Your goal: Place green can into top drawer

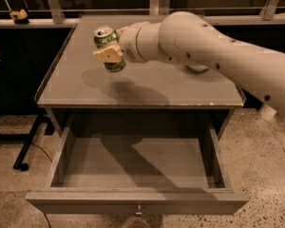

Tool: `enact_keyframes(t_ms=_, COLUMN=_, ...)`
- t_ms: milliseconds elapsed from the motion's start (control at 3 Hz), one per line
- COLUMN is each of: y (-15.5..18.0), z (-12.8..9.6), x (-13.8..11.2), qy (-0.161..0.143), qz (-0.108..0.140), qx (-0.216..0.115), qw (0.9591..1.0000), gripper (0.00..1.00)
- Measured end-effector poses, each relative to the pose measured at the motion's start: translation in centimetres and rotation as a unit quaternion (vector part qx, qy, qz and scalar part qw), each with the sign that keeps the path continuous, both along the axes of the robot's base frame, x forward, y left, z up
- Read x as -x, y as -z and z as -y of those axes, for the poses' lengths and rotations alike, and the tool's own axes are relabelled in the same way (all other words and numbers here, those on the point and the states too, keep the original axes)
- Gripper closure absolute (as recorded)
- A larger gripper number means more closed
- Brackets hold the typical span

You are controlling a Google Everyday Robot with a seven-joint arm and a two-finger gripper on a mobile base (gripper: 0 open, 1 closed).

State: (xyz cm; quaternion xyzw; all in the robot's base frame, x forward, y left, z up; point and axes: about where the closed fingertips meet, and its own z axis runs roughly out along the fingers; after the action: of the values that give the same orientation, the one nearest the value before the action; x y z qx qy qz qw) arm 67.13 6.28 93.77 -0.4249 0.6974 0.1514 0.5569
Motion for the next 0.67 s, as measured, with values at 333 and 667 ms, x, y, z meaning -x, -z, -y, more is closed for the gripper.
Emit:
enact_keyframes(t_ms=333, y=-0.01, z=-0.01, x=0.00, qy=0.000, qz=0.000, qx=0.000, qw=1.0000, gripper=1.00)
enact_keyframes(t_ms=667, y=0.35, z=-0.89, x=-0.27, qy=0.008, qz=0.002, qx=0.003, qw=1.0000, gripper=1.00)
